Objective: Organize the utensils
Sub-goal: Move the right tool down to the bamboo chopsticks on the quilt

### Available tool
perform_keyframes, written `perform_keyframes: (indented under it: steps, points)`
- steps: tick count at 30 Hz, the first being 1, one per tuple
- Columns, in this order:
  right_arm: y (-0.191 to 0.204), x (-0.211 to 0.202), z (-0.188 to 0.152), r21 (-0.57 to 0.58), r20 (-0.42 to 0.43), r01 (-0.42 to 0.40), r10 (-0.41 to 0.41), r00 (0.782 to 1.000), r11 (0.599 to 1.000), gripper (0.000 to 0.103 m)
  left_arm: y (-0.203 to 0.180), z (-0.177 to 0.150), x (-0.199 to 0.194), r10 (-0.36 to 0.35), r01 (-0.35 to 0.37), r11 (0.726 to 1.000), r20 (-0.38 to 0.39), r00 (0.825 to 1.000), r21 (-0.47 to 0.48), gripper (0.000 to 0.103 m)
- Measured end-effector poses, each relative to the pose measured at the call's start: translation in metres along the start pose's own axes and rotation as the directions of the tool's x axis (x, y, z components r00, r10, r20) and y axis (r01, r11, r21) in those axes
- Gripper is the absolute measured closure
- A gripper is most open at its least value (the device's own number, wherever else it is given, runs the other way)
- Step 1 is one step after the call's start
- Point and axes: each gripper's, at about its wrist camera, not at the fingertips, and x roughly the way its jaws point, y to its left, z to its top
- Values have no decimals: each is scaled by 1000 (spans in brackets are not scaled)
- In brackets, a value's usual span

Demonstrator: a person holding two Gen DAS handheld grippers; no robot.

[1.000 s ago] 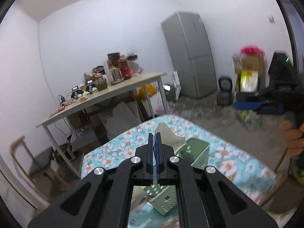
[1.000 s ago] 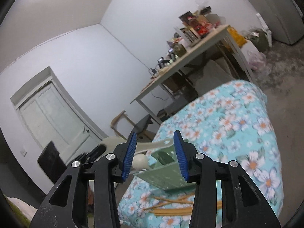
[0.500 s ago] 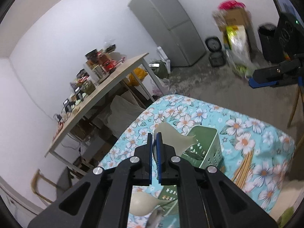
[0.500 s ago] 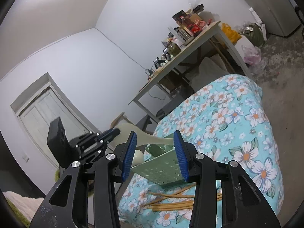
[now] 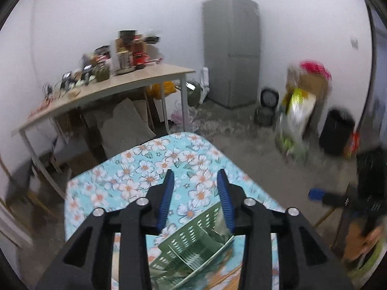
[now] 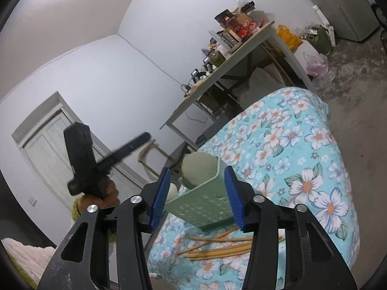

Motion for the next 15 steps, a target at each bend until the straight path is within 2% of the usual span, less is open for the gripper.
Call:
perform_keyframes:
  steps: [2,5,10,13,15]
  points:
    - [1,1,-3,-10,-6,24,-24,1000,1000,51,9,-3,-13,5,-3,998,27,1000,-56,58]
    - [2,4,-9,-23,-24,59,-60,998,998,43,16,-12,-33,20,-15,996,56,998,-93,50]
    - [10,15,-25,-73,-74,130,-135,988,989,33,26,-47,-69,28,-12,985,88,996,-174,40]
    - [18,25,-39,-134,-117,189,-205,972,973,27,34,-73,-86,35,-11,973,100,994,-231,36]
    - [22,35,-52,-184,-150,236,-265,953,954,24,39,-90,-93,34,-8,965,98,995,-261,34]
